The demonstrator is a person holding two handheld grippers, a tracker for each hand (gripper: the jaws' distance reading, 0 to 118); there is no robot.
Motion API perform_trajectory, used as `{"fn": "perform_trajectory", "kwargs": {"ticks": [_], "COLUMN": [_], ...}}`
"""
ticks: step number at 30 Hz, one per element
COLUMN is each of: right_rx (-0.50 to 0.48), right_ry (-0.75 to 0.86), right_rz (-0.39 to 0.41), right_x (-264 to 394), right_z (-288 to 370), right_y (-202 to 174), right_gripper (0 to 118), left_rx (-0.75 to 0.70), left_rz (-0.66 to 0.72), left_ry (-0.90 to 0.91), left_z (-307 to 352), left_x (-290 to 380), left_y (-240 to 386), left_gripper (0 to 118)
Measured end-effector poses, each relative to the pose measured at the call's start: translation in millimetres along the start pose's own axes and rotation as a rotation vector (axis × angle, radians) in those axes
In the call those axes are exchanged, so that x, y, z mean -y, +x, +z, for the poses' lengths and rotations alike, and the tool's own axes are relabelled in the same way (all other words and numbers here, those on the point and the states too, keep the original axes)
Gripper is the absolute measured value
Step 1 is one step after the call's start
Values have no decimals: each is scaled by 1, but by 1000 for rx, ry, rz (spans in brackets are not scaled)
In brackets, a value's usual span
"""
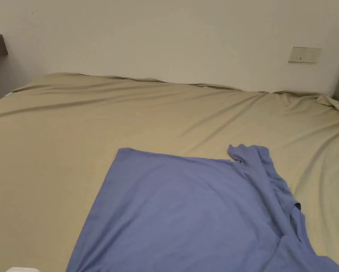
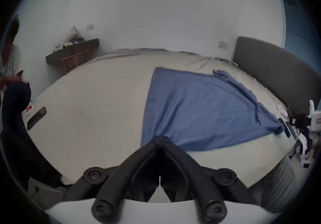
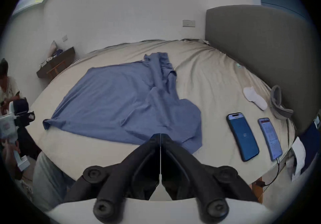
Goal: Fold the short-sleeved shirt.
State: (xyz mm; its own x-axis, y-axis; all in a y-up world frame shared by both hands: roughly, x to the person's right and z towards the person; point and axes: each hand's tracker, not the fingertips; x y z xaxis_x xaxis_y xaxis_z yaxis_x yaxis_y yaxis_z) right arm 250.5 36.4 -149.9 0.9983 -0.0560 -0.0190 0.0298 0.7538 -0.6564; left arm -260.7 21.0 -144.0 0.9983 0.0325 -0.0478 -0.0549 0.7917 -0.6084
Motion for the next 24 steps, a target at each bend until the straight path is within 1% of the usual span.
{"fn": "perform_trajectory", "kwargs": {"ticks": [5,6,7,9,10,13,16,17,18,19,20,21,22,23,24], "right_rx": [-8,-12,-16,-20,-19,-21,-19,-15,-11,-9,-8,-1,11,16,32], "right_ry": [14,15,11,1,-3,-9,-15,-20,-25,-31,-35,-37,-36,-42,-59], "right_rz": [9,7,2,-8,-10,-11,-7,-7,-11,-18,-30,-46,-63,-88,-108], "right_x": [-2,-3,-5,-6,-6,-8,-10,-10,-10,-11,-12,-13,-14,-16,-19], "right_z": [-1,-2,-3,-5,-6,-5,-6,-8,-9,-11,-13,-17,-20,-25,-31], "right_y": [-5,-5,-4,-1,0,0,0,1,3,6,9,13,17,22,28], "right_gripper": [3,3,3,3,3,3,3,3,3,3,3,5,28,28,38], "left_rx": [-26,-27,-30,-28,-18,11,5,16,28,34,45,57,64,67,57], "left_rz": [18,17,14,-5,-11,-18,11,28,47,58,59,57,55,39,13], "left_ry": [-48,-75,-94,-116,-126,-140,-175,-186,-192,-186,-181,-174,-170,-173,-170], "left_z": [-11,-14,-19,-28,-32,-48,-70,-77,-81,-83,-82,-84,-83,-85,-83], "left_x": [1,-1,-1,-1,-1,-1,-1,-2,-3,-4,-5,-6,-7,-8,-8], "left_y": [-10,-12,-13,-11,-10,-5,-6,-8,-9,-9,-11,-10,-7,-4,-4], "left_gripper": [0,3,25,73,83,83,83,76,56,11,2,2,2,2,2]}}
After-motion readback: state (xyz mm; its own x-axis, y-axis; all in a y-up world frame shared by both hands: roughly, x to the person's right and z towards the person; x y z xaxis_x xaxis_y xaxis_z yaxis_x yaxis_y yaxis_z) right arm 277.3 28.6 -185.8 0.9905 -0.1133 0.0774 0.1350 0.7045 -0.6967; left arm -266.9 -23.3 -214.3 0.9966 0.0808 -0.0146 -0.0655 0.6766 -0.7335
